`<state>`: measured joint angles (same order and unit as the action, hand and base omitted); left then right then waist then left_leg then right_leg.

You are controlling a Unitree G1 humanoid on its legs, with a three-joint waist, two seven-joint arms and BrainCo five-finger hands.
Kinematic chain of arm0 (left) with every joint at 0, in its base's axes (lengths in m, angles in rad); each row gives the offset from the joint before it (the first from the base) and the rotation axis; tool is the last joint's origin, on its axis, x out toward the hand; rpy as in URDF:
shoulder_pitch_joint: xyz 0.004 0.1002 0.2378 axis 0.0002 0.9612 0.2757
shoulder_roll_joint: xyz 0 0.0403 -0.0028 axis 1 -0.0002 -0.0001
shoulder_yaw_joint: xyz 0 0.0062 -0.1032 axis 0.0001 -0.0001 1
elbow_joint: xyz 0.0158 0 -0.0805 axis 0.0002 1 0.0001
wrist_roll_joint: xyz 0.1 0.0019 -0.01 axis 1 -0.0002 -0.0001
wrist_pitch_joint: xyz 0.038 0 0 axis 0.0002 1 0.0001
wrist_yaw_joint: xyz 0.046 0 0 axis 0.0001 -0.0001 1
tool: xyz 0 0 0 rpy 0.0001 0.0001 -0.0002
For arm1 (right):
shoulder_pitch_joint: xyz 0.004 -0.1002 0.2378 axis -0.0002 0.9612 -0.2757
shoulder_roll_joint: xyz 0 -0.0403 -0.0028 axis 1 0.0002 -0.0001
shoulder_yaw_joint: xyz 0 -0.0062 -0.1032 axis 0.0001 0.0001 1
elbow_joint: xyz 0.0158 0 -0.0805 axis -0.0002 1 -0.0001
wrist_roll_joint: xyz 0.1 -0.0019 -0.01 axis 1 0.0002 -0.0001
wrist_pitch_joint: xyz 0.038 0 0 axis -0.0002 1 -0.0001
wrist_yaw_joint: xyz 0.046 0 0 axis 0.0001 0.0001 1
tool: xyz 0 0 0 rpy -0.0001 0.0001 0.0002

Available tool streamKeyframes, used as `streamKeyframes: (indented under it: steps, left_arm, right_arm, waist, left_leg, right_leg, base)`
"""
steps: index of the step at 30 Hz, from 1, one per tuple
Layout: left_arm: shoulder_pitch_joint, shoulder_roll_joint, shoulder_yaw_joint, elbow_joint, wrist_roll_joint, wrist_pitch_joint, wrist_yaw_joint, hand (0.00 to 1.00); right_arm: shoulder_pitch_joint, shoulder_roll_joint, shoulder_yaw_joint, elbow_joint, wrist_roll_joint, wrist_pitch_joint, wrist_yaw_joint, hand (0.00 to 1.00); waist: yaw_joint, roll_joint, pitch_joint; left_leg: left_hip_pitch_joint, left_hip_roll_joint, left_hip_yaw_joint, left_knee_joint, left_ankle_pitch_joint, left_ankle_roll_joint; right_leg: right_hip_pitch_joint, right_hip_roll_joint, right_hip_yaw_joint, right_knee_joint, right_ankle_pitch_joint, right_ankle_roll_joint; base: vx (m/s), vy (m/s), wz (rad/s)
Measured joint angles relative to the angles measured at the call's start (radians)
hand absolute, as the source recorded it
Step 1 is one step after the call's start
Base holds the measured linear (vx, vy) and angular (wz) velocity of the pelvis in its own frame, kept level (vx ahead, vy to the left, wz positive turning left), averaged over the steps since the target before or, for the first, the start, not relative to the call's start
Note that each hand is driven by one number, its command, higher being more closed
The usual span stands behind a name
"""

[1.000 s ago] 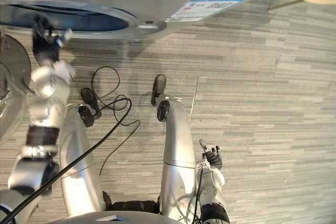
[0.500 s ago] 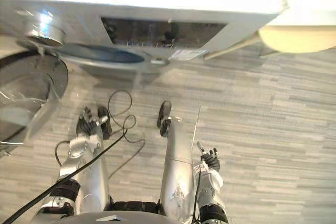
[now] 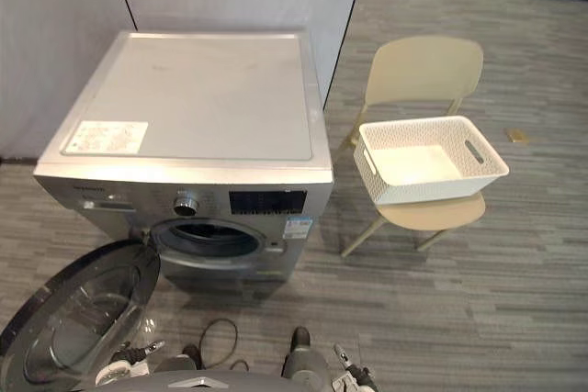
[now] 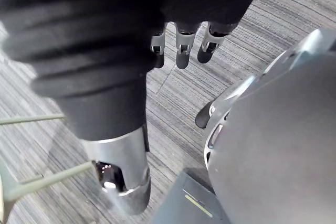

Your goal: Pick up the laundry basket with both hands and put the clothes into the washing machine.

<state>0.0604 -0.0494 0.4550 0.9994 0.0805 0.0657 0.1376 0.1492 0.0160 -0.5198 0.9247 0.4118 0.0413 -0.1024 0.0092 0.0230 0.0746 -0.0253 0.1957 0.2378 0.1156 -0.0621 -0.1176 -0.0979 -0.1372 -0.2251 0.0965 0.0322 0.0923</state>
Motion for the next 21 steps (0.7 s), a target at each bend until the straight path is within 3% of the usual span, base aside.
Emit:
streamKeyframes:
  steps: [6, 8, 9, 10, 12, 14, 15, 16, 17, 18, 19, 21]
  left_arm:
    - [-0.012, 0.0, -0.12, -0.039, -0.016, -0.013, 0.001, 0.0]
    - [-0.004, -0.008, -0.153, -0.053, -0.02, -0.023, 0.001, 0.0]
    - [-0.003, -0.003, -0.154, -0.055, -0.018, -0.025, 0.001, 0.0]
    - [-0.004, -0.005, -0.132, -0.07, -0.02, -0.024, -0.001, 0.0]
    - [0.018, -0.011, -0.121, -0.065, -0.019, -0.024, -0.004, 0.0]
    - [0.026, 0.013, -0.136, -0.033, -0.023, -0.026, -0.014, 0.0]
    - [0.027, 0.021, -0.141, -0.019, -0.024, -0.025, -0.015, 0.0]
    - [0.027, 0.032, -0.146, 0.002, -0.023, -0.021, -0.015, 0.0]
    - [0.029, 0.053, -0.153, 0.019, -0.027, -0.009, -0.014, 0.0]
    - [0.023, 0.084, -0.166, 0.029, -0.028, -0.003, -0.009, 0.0]
    - [0.022, 0.098, -0.165, 0.035, -0.028, 0.003, -0.008, 0.0]
    - [0.006, 0.097, -0.183, 0.042, -0.039, 0.013, 0.008, 0.0]
  right_arm:
    - [-0.096, -0.039, 0.089, 0.033, -0.137, 0.013, 0.011, 0.0]
    - [-0.174, -0.052, 0.115, 0.034, -0.145, 0.013, 0.006, 0.0]
    - [-0.217, -0.051, 0.137, 0.035, -0.145, 0.013, 0.006, 0.0]
    - [-0.265, -0.041, 0.136, 0.032, -0.144, 0.011, 0.006, 0.0]
    - [-0.277, -0.046, 0.155, 0.003, -0.143, 0.007, 0.006, 0.0]
    - [-0.267, -0.045, 0.176, 0.013, -0.141, 0.007, 0.013, 0.0]
    - [-0.265, -0.046, 0.183, 0.018, -0.141, 0.007, 0.014, 0.0]
    - [-0.254, -0.05, 0.184, 0.034, -0.14, 0.01, 0.016, 0.0]
    - [-0.232, -0.052, 0.183, 0.07, -0.139, 0.016, 0.018, 0.0]
    - [-0.222, -0.051, 0.186, 0.123, -0.139, 0.032, 0.028, 0.0]
    - [-0.209, -0.048, 0.185, 0.136, -0.139, 0.034, 0.029, 0.0]
    - [-0.209, -0.081, 0.158, 0.157, -0.138, 0.03, 0.028, 0.0]
  waist:
    - [0.017, 0.007, 0.007]
    - [0.022, 0.038, 0.025]
    - [0.018, 0.028, 0.03]
    - [0.034, 0.032, 0.049]
    - [0.041, 0.071, 0.044]
    - [0.036, 0.072, 0.037]
    - [0.029, 0.07, 0.033]
    - [0.012, 0.077, 0.024]
    - [-0.005, 0.056, 0.008]
    - [-0.019, 0.022, -0.012]
    - [-0.021, 0.007, -0.022]
    - [-0.019, 0.037, -0.011]
  left_leg:
    - [-0.032, -0.011, -0.065, 0.116, 0.003, -0.002]
    - [-0.105, 0.004, -0.095, 0.249, 0.009, -0.008]
    - [-0.122, 0.0, -0.118, 0.269, 0.022, -0.014]
    - [-0.188, 0.031, -0.11, 0.561, -0.06, 0.051]
    - [-0.186, 0.093, -0.107, 0.922, -0.074, 0.043]
    - [-0.087, 0.139, -0.099, 0.962, -0.023, 0.065]
    - [-0.054, 0.159, -0.093, 0.915, 0.014, 0.094]
    - [-0.001, 0.189, -0.062, 0.752, 0.103, 0.139]
    - [0.051, 0.143, -0.002, 0.617, -0.005, 0.115]
    - [0.068, 0.115, -0.026, 0.49, -0.053, 0.06]
    - [0.082, 0.101, -0.045, 0.432, -0.075, 0.028]
    - [0.1, 0.096, -0.13, 0.323, -0.179, -0.061]
  right_leg:
    - [0.072, -0.016, -0.065, -0.011, 0.001, 0.016]
    - [0.077, -0.015, -0.085, 0.022, -0.016, -0.001]
    - [0.051, -0.043, -0.088, 0.053, -0.041, -0.019]
    - [0.021, -0.054, -0.085, 0.103, -0.05, -0.023]
    - [0.03, -0.04, -0.072, 0.116, -0.05, -0.024]
    - [0.032, -0.038, -0.054, 0.095, -0.025, -0.028]
    - [0.027, -0.038, -0.055, 0.086, -0.015, -0.025]
    - [0.022, -0.029, -0.064, 0.071, 0.0, -0.02]
    - [0.006, -0.035, -0.052, 0.048, 0.008, -0.017]
    - [-0.021, -0.015, -0.057, 0.066, 0.017, -0.034]
    - [-0.018, -0.011, -0.077, 0.044, 0.004, -0.057]
    - [-0.017, 0.001, -0.138, 0.019, 0.049, -0.049]
  base:
    - [0.04, 0.019, 0.38]
    - [-0.12, -0.015, 0.42]
    - [-0.18, 0.069, 0.14]
    - [-0.19, 0.087, 0.0]
    - [-0.13, 0.103, -0.24]
    - [-0.08, 0.128, -0.16]
    - [-0.06, 0.146, 0.13]
    - [-0.05, 0.158, 0.4]
    - [-0.02, 0.101, 0.72]
    - [0.04, 0.0, 0.76]
    - [0.1, -0.032, 0.69]
    - [0.07, 0.111, 0.53]
